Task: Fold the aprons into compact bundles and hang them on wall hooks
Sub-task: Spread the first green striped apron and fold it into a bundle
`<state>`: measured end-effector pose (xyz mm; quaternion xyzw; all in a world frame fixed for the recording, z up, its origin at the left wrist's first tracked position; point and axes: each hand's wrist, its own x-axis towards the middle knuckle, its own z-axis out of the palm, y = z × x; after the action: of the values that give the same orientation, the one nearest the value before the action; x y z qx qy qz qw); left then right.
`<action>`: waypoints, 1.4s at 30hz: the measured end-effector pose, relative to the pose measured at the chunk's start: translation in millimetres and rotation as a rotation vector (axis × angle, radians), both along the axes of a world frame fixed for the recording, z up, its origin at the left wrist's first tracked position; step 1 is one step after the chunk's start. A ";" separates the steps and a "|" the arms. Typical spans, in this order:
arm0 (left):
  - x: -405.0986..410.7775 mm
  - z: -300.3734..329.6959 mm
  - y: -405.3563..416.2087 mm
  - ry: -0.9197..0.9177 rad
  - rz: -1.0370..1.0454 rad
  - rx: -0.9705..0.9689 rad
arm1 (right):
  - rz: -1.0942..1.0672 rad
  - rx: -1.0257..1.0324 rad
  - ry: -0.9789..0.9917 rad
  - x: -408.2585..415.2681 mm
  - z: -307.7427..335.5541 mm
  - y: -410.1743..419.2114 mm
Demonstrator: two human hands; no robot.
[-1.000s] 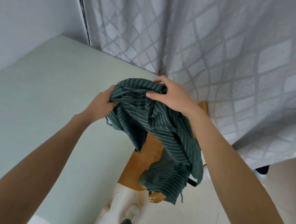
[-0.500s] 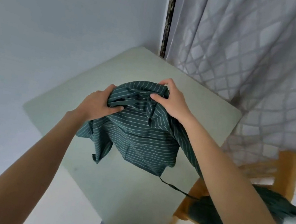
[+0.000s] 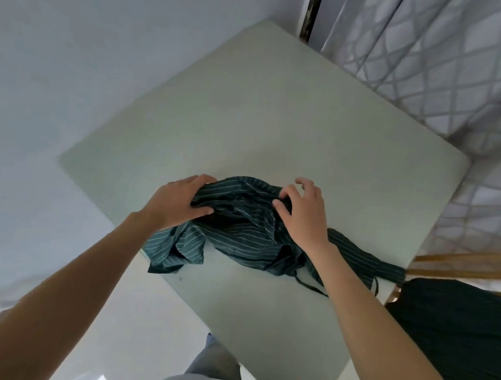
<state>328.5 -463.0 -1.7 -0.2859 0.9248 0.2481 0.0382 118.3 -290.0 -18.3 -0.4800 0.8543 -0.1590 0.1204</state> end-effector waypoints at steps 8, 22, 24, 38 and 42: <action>6.5 -12.3 -17.3 0.168 0.018 -0.052 | 0.011 -0.026 0.055 9.8 2.7 -17.0; -11.6 16.0 27.5 0.136 0.035 0.024 | 0.159 -0.369 -0.418 -18.1 103.6 10.6; -26.5 22.8 40.3 0.064 0.006 0.115 | 0.155 -0.347 -0.449 -19.2 112.5 20.0; -6.6 44.6 -10.9 0.080 0.466 -0.332 | -0.155 -0.255 0.048 -100.7 88.1 16.6; -52.8 60.7 -71.0 0.104 0.465 -0.378 | -0.262 -0.334 -0.124 -129.0 88.0 -25.4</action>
<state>275.8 -534.0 59.0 -0.4790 0.8650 0.0880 -0.1209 -10.7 -315.4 69.8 -0.3674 0.8622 -0.3418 0.0698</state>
